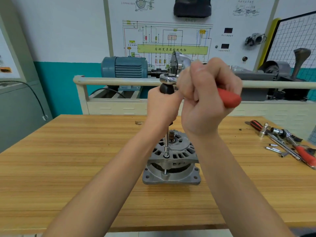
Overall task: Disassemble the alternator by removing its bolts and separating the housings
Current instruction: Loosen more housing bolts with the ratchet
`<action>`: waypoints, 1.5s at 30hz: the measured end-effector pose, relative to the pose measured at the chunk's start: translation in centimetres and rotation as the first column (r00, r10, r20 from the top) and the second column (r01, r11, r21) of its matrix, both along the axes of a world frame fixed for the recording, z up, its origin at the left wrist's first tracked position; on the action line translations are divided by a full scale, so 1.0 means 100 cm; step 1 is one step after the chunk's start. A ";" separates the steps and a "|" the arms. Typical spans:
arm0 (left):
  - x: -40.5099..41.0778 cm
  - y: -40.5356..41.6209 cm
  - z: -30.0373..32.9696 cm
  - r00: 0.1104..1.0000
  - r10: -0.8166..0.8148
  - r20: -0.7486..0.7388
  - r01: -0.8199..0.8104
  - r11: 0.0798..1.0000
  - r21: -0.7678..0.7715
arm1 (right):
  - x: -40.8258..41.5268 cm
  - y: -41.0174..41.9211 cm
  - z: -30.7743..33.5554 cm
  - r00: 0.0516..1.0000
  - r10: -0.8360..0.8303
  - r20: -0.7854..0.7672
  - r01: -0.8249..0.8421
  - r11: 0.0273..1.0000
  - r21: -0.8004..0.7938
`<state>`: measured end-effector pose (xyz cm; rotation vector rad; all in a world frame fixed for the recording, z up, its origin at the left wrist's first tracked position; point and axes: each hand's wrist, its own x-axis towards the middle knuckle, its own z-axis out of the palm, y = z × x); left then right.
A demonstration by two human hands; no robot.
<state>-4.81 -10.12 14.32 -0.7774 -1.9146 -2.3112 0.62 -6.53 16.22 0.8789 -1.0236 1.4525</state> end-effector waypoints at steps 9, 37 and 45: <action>-0.014 -0.019 0.003 0.807 -0.591 0.009 0.591 0.805 -0.055 | -0.004 0.054 0.014 0.622 0.781 0.045 -0.647 0.546 -0.532; -0.016 -0.018 0.002 0.824 -0.558 0.094 0.566 0.816 -0.116 | -0.010 0.054 0.016 0.610 0.791 0.046 -0.608 0.505 -0.613; -0.005 0.004 -0.002 0.993 0.062 0.099 -0.062 0.998 -0.002 | -0.001 0.007 0.002 0.992 0.104 0.070 -0.097 0.990 -0.099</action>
